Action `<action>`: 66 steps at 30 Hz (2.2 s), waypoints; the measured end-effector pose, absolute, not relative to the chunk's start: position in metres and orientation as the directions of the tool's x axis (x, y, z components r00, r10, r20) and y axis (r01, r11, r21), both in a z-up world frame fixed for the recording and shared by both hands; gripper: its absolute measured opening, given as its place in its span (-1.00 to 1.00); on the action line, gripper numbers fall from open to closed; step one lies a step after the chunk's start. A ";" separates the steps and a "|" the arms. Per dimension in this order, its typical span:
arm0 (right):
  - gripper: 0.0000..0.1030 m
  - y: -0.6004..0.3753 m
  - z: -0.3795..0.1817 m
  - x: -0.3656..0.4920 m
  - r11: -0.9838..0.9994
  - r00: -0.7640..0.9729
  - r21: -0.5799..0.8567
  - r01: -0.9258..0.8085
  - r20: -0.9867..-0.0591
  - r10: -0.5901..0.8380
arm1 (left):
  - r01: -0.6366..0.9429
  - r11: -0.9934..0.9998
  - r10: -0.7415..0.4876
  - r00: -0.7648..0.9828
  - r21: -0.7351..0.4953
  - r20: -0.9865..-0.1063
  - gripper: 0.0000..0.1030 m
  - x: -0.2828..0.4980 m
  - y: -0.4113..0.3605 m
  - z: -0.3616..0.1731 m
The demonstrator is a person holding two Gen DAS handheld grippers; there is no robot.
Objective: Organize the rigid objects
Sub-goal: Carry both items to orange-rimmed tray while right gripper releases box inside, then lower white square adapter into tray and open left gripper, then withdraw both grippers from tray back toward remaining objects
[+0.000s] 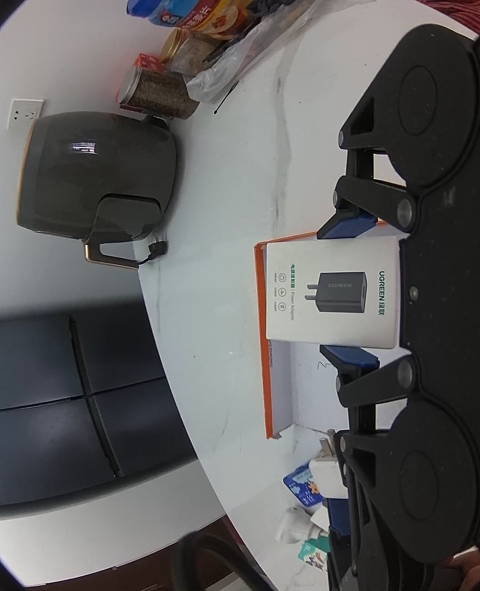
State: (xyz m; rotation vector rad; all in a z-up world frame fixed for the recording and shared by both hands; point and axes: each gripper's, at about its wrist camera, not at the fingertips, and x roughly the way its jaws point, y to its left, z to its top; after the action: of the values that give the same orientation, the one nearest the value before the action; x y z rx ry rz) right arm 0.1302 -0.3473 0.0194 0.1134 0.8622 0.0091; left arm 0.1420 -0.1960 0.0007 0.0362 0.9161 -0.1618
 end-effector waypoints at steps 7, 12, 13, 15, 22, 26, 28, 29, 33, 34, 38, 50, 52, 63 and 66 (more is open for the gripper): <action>0.37 -0.350 0.004 0.152 0.996 0.631 0.083 0.024 -0.775 0.049 | 0.140 0.989 -0.113 0.593 -0.036 -0.797 -0.01 0.162 -0.203 -0.007; 0.37 -0.347 -0.006 0.167 0.998 0.618 0.065 0.004 -0.784 0.048 | 0.116 0.993 -0.099 0.586 -0.038 -0.805 -0.01 0.175 -0.204 -0.014; 0.37 -0.346 -0.009 0.170 0.998 0.615 0.063 -0.001 -0.787 0.050 | 0.112 0.993 -0.100 0.583 -0.041 -0.806 -0.01 0.177 -0.204 -0.016; 0.37 -0.344 -0.013 0.175 0.998 0.610 0.055 -0.010 -0.791 0.050 | 0.110 0.993 -0.095 0.581 -0.038 -0.808 -0.01 0.181 -0.204 -0.018; 0.37 -0.340 -0.030 0.193 0.999 0.590 0.036 -0.021 -0.806 0.042 | 0.099 0.994 -0.088 0.575 -0.037 -0.813 -0.01 0.193 -0.203 -0.026; 0.43 -0.339 -0.032 0.198 0.999 0.609 0.032 -0.028 -0.792 0.042 | 0.098 0.995 -0.085 0.566 -0.035 -0.820 -0.01 0.198 -0.206 -0.032; 0.45 -0.341 -0.030 0.196 0.999 0.617 0.021 -0.025 -0.786 0.032 | 0.105 0.994 -0.094 0.564 -0.042 -0.820 -0.01 0.200 -0.208 -0.033; 0.45 -0.343 -0.028 0.194 0.999 0.619 0.026 -0.021 -0.785 0.033 | 0.110 0.993 -0.096 0.566 -0.040 -0.819 -0.01 0.201 -0.210 -0.033; 0.46 -0.356 -0.016 0.180 0.999 0.647 0.049 0.013 -0.762 0.029 | 0.130 0.990 -0.114 0.565 -0.048 -0.817 -0.01 0.203 -0.217 -0.034; 0.46 -0.359 -0.012 0.176 0.999 0.652 0.049 0.023 -0.758 0.022 | 0.133 0.990 -0.121 0.563 -0.056 -0.817 0.00 0.204 -0.219 -0.035; 0.49 -0.363 -0.002 0.163 0.999 0.667 0.038 0.033 -0.745 0.007 | 0.154 0.986 -0.142 0.546 -0.068 -0.825 0.19 0.203 -0.227 -0.035; 0.62 -0.360 0.026 0.123 0.992 0.682 0.096 0.081 -0.731 0.015 | 0.152 0.988 -0.105 0.589 -0.017 -0.802 0.71 0.160 -0.214 0.002; 0.66 -0.356 0.029 0.116 0.991 0.673 0.112 0.070 -0.739 0.035 | 0.140 0.990 -0.094 0.598 -0.011 -0.796 0.75 0.148 -0.205 0.009; 0.68 -0.300 0.040 0.073 0.989 0.651 0.148 -0.029 -0.747 0.131 | 0.046 0.999 -0.025 0.623 0.004 -0.782 0.77 0.094 -0.137 0.032; 0.68 -0.279 0.042 0.066 0.988 0.650 0.142 -0.066 -0.745 0.150 | 0.016 1.000 -0.008 0.628 0.002 -0.778 0.77 0.085 -0.119 0.037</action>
State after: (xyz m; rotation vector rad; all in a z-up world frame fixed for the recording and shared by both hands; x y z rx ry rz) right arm 0.0659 -0.2794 0.0422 0.1049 0.8546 0.1231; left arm 0.0847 -0.1185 0.0366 0.0092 0.8912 -0.0136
